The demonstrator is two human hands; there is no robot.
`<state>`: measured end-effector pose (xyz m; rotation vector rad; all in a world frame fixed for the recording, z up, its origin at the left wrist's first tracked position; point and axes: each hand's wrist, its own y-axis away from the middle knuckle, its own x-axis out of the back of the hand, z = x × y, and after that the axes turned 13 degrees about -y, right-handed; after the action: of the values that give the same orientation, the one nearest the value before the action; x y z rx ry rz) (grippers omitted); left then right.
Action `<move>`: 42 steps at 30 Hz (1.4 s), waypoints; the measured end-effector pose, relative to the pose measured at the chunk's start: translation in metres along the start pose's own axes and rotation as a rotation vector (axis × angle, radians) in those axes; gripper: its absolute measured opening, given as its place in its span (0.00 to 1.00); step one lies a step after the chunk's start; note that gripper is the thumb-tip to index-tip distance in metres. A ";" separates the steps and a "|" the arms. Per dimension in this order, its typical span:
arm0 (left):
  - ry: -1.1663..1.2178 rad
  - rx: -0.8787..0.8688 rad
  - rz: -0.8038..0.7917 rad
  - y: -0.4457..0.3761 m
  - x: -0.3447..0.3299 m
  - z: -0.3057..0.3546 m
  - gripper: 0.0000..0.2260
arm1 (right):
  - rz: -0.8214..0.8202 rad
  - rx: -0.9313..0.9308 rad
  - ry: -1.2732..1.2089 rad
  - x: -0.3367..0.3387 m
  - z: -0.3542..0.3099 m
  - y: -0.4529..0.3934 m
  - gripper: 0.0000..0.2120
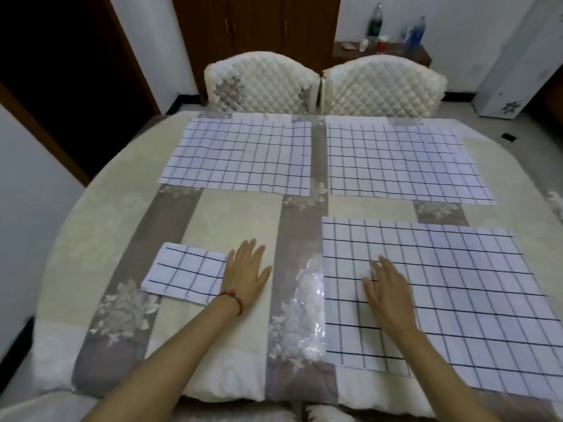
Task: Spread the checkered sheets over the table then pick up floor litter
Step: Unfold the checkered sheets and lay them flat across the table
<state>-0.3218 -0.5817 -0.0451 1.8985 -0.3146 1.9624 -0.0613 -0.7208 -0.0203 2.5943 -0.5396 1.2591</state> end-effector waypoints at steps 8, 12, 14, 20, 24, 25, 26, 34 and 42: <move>0.098 0.366 0.045 0.014 0.012 -0.145 0.21 | -0.249 0.169 -0.130 -0.125 -0.152 -0.007 0.20; 0.070 0.348 -0.011 0.024 0.006 -0.184 0.23 | -0.326 0.123 -0.160 -0.160 -0.193 -0.013 0.19; 0.086 0.300 -0.052 0.031 0.000 -0.190 0.23 | -0.333 0.122 -0.123 -0.171 -0.204 -0.018 0.17; 0.012 0.252 -0.080 0.049 -0.019 -0.190 0.24 | -0.318 0.009 0.035 -0.189 -0.223 -0.035 0.16; -0.017 0.267 -0.088 0.049 -0.015 -0.186 0.23 | -0.289 -0.153 -0.110 -0.190 -0.222 -0.033 0.12; -0.026 0.284 -0.082 0.050 -0.014 -0.184 0.23 | -0.285 -0.169 -0.133 -0.190 -0.221 -0.031 0.11; -0.023 0.299 -0.075 0.051 -0.013 -0.180 0.22 | -0.282 -0.178 -0.157 -0.189 -0.221 -0.029 0.10; 0.181 -0.012 0.369 0.078 0.023 -0.122 0.16 | -0.158 -0.319 -0.708 -0.169 -0.234 -0.021 0.01; 0.434 0.111 0.347 0.088 0.049 -0.087 0.10 | -0.071 -0.181 -0.892 -0.126 -0.249 -0.009 0.05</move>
<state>-0.4381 -0.6184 0.0080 1.4945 -0.4362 2.6028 -0.3070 -0.5983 0.0328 2.8592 -0.6358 -0.0447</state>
